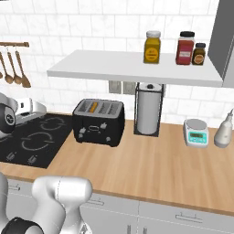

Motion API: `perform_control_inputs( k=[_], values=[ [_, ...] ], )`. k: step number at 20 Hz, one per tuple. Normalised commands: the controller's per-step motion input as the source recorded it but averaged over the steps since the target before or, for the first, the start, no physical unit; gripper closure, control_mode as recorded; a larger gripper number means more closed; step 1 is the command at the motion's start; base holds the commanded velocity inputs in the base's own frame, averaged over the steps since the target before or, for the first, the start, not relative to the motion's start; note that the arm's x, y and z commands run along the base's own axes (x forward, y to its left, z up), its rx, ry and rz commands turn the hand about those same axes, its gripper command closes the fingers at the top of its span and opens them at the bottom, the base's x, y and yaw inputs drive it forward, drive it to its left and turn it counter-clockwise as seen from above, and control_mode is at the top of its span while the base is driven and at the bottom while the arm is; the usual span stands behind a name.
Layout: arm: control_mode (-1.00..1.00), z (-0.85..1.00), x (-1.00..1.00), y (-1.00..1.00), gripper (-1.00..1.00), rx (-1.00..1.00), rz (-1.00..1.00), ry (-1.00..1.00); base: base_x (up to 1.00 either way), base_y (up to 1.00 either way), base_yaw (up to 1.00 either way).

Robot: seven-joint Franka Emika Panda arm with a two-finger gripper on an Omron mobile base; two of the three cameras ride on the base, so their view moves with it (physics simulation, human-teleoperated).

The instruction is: Start the toaster. Once the lever pops up, take the bread to the plate on the dining counter.

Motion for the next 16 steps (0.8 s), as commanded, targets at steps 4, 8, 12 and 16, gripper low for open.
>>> perform_control_inputs(
  k=[4, 8, 12, 16],
  values=[
    [-1.00, 0.00, 0.00, 0.00, -1.00, 0.00, 0.00, 0.00, 0.00, 0.00, 0.00],
    [-1.00, 0.00, 0.00, 0.00, -1.00, 0.00, 0.00, 0.00, 0.00, 0.00, 0.00],
    [-1.00, 0.00, 0.00, 0.00, -1.00, 0.00, 0.00, 0.00, 0.00, 0.00, 0.00],
    [-1.00, 0.00, 0.00, 0.00, -1.00, 0.00, 0.00, 0.00, 0.00, 0.00, 0.00]
  ],
)
